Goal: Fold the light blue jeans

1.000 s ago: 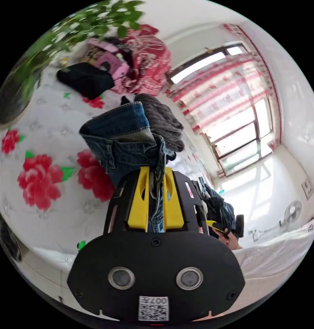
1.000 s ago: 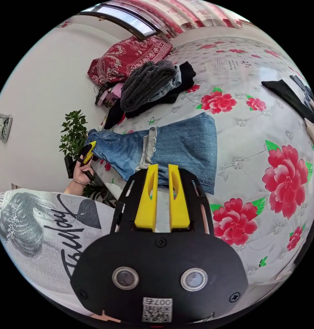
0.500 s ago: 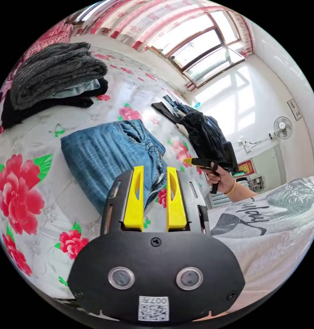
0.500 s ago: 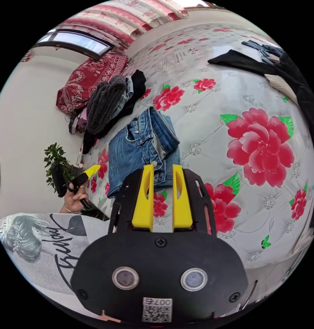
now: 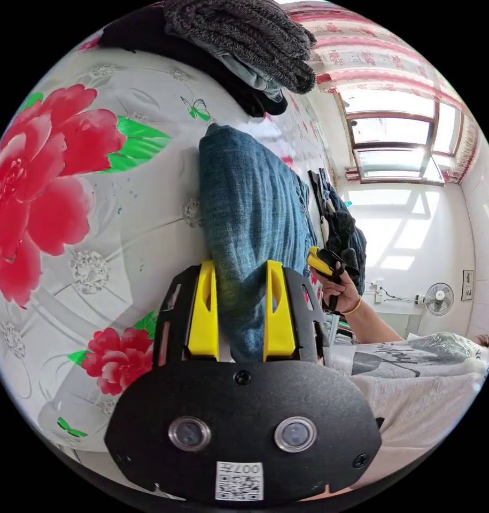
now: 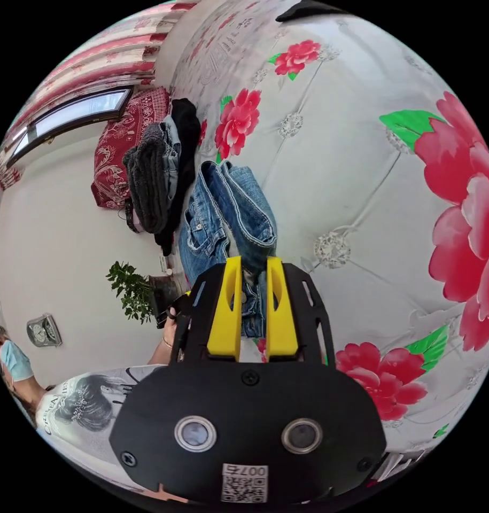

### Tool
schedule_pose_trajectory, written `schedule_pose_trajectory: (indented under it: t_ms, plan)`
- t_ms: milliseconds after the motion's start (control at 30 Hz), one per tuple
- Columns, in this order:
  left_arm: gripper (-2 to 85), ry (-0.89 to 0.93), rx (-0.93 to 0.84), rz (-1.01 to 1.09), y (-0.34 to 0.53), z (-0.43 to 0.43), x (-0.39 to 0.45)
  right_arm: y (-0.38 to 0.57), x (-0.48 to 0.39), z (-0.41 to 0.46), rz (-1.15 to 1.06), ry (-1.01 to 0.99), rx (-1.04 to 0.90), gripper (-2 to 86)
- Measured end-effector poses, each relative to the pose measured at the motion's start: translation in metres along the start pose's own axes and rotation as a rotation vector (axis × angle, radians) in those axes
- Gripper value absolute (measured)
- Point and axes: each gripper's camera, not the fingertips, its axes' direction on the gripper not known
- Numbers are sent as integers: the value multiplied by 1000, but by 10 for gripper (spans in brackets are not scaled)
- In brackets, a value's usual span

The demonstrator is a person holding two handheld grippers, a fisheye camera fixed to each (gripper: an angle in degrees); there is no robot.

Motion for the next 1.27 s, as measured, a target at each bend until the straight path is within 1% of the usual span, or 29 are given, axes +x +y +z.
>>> schedule_pose_trajectory:
  t_ms: [67,100,133,167,200,267,300,367,400,467,500,533,567,633,667,733,800,867,900,933,967,1000,1067,1100,1167,1200,1267]
  plan:
    - [44,1,-36,15,-16,9,11,-12,-19,4,-31,68,-38,48]
    - [41,-7,-29,28,-20,7,17,-15,-27,2,-50,72,-45,46]
    - [36,-5,1,72,-29,-1,33,-21,-45,-5,-89,33,-43,42]
    - [33,37,47,139,-40,-14,53,-29,-69,-14,-123,-58,-29,39]
    - [32,58,69,173,-46,-22,63,-33,-82,-19,-136,-100,-25,37]
    - [32,49,156,329,-71,-60,111,-55,-156,-41,-272,-211,16,34]
    - [32,43,177,371,-78,-71,122,-62,-178,-47,-319,-231,28,34]
    - [35,40,292,505,-103,-118,162,-89,-270,-68,-482,-297,74,36]
    - [36,32,321,524,-111,-129,169,-97,-293,-71,-516,-307,87,38]
    - [48,-51,461,574,-140,-172,190,-123,-384,-71,-636,-288,144,47]
    - [52,-85,498,580,-148,-180,192,-129,-404,-68,-650,-274,164,49]
    - [59,-180,552,557,-164,-192,192,-140,-436,-58,-655,-224,208,52]
    - [65,-277,561,466,-181,-197,184,-148,-461,-45,-668,-148,243,54]
    - [69,-388,539,300,-194,-197,165,-151,-478,-21,-665,-19,283,56]
    - [69,-424,540,263,-189,-190,155,-147,-477,-2,-674,37,270,57]
    - [67,-427,538,263,-168,-167,139,-131,-458,26,-689,109,228,60]
    - [65,-480,468,260,-142,-128,121,-105,-418,57,-699,256,177,63]
    - [57,-586,278,210,-103,-62,96,-62,-342,93,-667,495,31,68]
    - [55,-604,230,196,-93,-46,92,-50,-321,99,-650,538,-18,70]
    - [55,-619,152,178,-70,-17,86,-26,-280,102,-605,605,-100,72]
    - [54,-614,83,186,-50,9,87,-2,-241,91,-535,650,-135,75]
    - [54,-614,50,192,-40,21,89,8,-224,81,-492,664,-137,76]
    - [50,-659,-49,242,-14,60,106,41,-165,21,-305,705,-72,82]
    - [50,-668,-68,259,-10,68,111,48,-153,4,-260,716,-44,83]
    - [51,-667,-146,330,-8,97,133,68,-115,-70,-107,765,91,90]
    - [51,-670,-164,350,-10,103,139,72,-108,-88,-73,778,127,92]
    - [49,-706,-214,432,-21,129,163,86,-86,-159,36,840,279,100]
